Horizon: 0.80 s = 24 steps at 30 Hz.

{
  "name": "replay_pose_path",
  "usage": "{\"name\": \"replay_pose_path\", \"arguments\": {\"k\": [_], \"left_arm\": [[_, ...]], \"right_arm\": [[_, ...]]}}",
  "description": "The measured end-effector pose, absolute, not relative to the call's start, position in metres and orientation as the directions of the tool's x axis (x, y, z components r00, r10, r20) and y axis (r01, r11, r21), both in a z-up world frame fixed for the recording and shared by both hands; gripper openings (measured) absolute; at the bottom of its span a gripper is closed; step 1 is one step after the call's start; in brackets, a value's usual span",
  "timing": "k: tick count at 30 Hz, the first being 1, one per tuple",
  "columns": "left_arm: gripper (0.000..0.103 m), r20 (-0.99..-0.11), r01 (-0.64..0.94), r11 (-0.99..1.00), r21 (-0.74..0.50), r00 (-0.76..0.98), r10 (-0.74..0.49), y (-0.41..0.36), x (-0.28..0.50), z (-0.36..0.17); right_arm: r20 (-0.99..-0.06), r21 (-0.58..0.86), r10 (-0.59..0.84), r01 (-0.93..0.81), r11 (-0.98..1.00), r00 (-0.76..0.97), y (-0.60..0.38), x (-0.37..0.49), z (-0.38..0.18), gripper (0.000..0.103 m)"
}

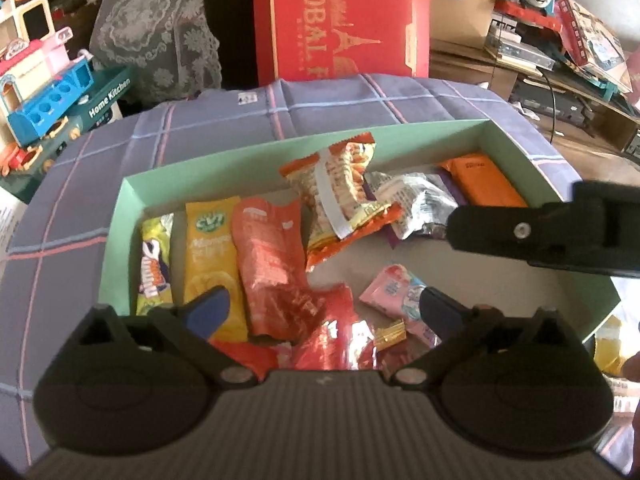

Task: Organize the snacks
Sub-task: 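Carry both snacks into the green box and open both tools to release them, then withdraw both open tools from the box toward the remaining snacks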

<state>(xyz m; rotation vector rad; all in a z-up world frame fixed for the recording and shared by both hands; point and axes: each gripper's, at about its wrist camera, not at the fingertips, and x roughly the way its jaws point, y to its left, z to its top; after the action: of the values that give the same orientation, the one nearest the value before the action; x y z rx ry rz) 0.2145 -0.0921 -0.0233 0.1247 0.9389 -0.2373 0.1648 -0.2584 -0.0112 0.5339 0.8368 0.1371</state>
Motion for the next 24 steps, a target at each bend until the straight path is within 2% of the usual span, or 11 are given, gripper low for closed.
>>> {"name": "replay_pose_path", "arguments": {"k": [4, 24], "left_arm": [[0.103, -0.808, 0.247, 0.969, -0.011, 0.568, -0.154, -0.091, 0.209, -0.018], [0.103, -0.789, 0.329, 0.943, -0.048, 0.566, -0.238, -0.113, 0.129, 0.016]], "right_arm": [[-0.664, 0.507, 0.314, 0.100, 0.856, 0.679, -0.263, 0.158, -0.010, 0.103], [-0.656, 0.504, 0.291, 0.118, 0.855, 0.696, -0.289, 0.084, 0.004, 0.103]]}}
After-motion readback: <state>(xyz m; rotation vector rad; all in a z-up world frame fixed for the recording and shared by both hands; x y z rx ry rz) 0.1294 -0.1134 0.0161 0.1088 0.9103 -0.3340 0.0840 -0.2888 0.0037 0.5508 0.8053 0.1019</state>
